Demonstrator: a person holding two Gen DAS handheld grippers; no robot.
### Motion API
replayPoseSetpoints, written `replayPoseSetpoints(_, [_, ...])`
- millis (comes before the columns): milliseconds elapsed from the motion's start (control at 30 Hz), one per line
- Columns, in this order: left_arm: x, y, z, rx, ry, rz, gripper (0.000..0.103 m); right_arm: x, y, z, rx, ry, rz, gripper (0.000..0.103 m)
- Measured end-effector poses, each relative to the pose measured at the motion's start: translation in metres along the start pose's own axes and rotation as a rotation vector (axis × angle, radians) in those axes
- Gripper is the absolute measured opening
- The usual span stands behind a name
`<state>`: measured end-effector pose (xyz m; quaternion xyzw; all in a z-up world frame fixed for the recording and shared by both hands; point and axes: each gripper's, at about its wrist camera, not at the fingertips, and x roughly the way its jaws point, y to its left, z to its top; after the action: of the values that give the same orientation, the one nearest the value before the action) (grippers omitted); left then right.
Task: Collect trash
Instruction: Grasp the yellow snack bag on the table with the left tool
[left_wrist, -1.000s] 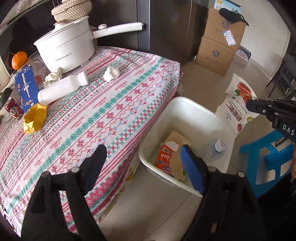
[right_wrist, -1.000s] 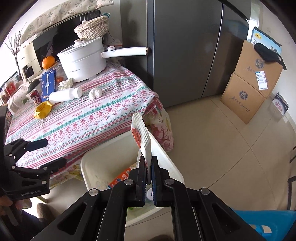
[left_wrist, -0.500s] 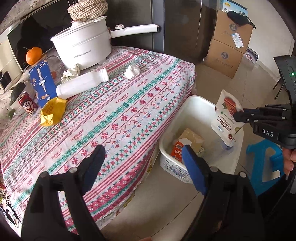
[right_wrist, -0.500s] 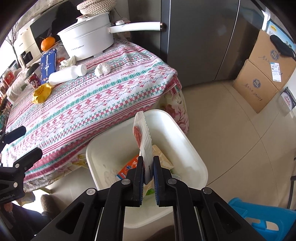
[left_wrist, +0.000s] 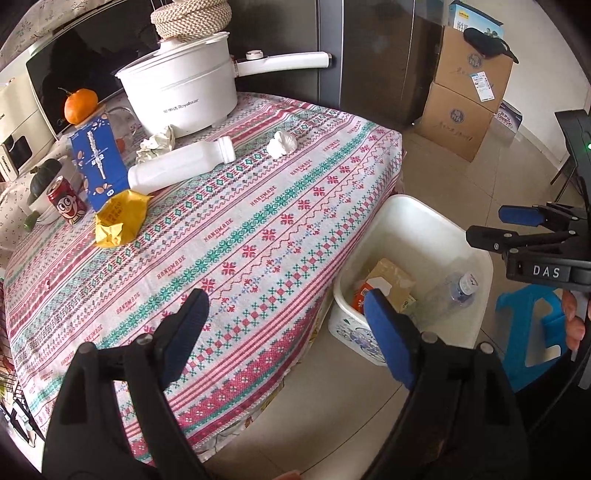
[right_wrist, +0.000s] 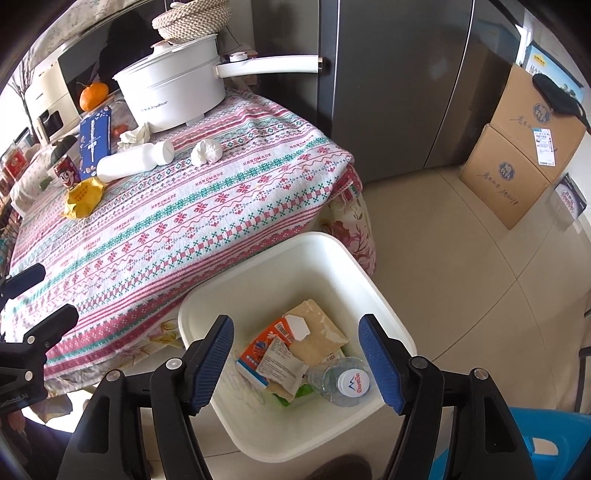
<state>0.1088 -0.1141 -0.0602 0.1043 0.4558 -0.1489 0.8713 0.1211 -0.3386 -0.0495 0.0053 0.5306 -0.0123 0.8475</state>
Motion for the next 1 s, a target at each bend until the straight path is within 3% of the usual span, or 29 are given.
replayPoseSetpoints(167, [0.005, 0.022, 0.009, 0.003, 0.014, 0.057, 0.088, -0.001, 0.01, 0.007, -0.02, -0.019, 0.002, 0.08])
replayPoseSetpoints(433, [0.024, 0.106, 0.028, -0.169, 0.029, 0.159, 0.088, 0.008, 0.037, 0.032, -0.061, -0.046, 0.021, 0.081])
replayPoseSetpoints(700, [0.057, 0.185, 0.042, -0.442, -0.011, 0.115, 0.088, 0.023, 0.069, 0.066, -0.065, -0.055, 0.077, 0.081])
replayPoseSetpoints(900, [0.09, 0.216, 0.039, -0.585, -0.005, 0.11, 0.076, 0.038, 0.094, 0.078, -0.1, -0.049, 0.09, 0.081])
replayPoseSetpoints(1000, [0.105, 0.225, 0.036, -0.641, 0.015, 0.092, 0.063, 0.044, 0.1, 0.082, -0.101, -0.041, 0.101, 0.081])
